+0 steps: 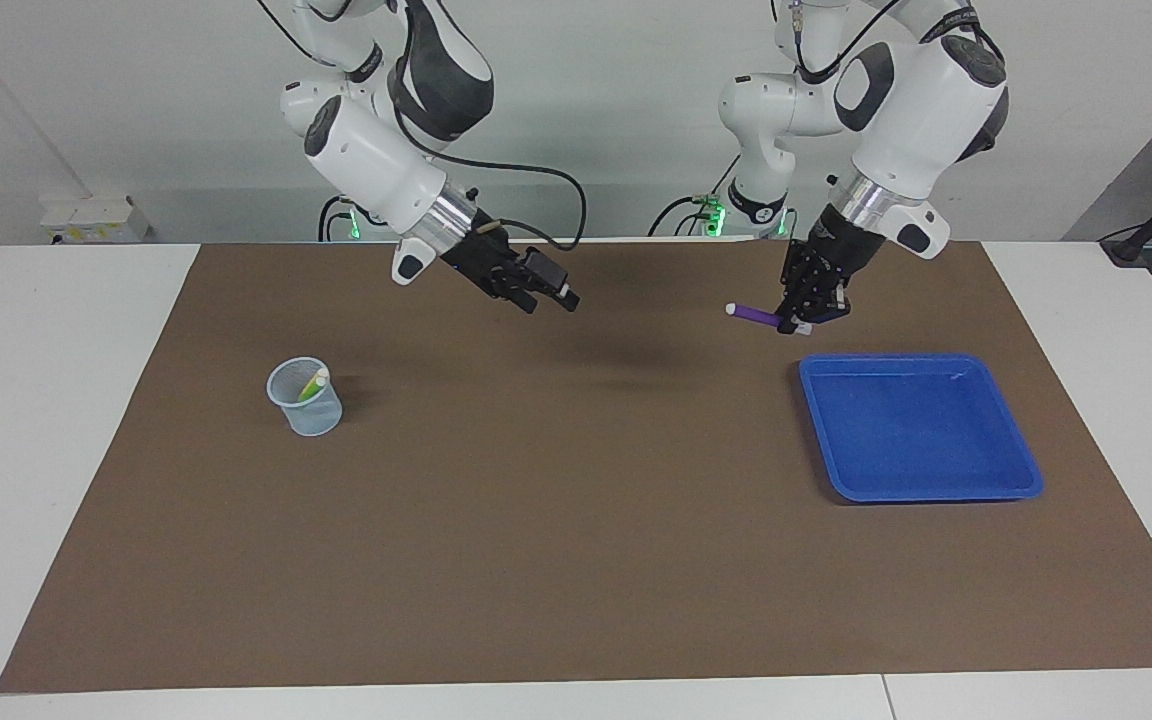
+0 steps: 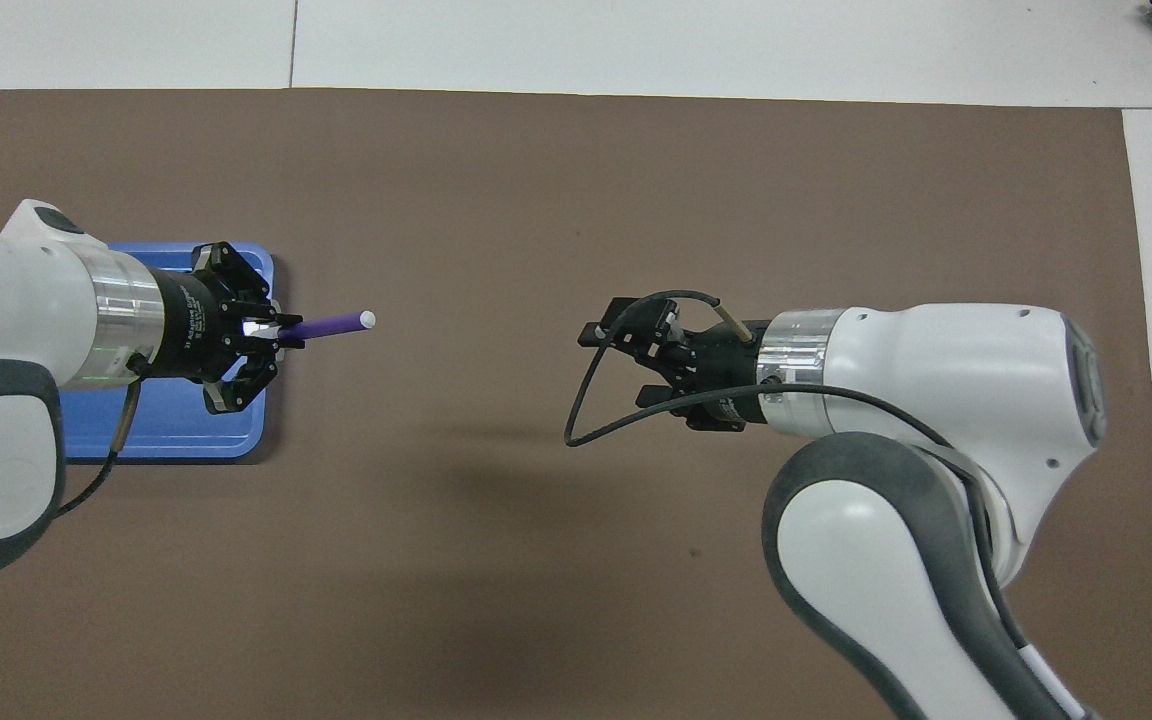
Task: Transfer and insert pens with both arms
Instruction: 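Lift the purple pen with the left gripper while the right gripper approaches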
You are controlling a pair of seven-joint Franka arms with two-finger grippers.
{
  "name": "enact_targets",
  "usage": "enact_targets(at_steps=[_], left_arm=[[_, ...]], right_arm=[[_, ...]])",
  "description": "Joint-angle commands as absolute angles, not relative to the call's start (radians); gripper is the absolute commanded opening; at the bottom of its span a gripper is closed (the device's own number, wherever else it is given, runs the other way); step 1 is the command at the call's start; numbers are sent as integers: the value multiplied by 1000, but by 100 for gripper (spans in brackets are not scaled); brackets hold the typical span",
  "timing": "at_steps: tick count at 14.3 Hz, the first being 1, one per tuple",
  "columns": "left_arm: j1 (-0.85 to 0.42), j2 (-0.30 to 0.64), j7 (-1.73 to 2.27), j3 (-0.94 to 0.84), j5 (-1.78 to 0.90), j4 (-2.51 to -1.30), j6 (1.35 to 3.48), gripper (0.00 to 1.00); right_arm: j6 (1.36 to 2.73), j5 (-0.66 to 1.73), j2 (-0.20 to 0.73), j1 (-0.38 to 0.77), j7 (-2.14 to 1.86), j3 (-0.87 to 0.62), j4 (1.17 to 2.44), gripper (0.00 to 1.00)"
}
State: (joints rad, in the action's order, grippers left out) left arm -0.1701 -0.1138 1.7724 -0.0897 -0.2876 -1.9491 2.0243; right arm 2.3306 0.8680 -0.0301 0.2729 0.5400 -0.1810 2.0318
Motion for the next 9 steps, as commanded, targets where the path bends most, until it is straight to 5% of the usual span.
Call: enact_targets(at_steps=[1, 9], left_arm=[[-218, -173, 1896, -75, -308, -1986, 2011, 0], [-272, -215, 1944, -75, -314, -2037, 2016, 0]], right_arm=[[2413, 916, -28, 340, 589, -181, 2037, 100], [2574, 962, 26, 489, 776, -183, 1921, 100]])
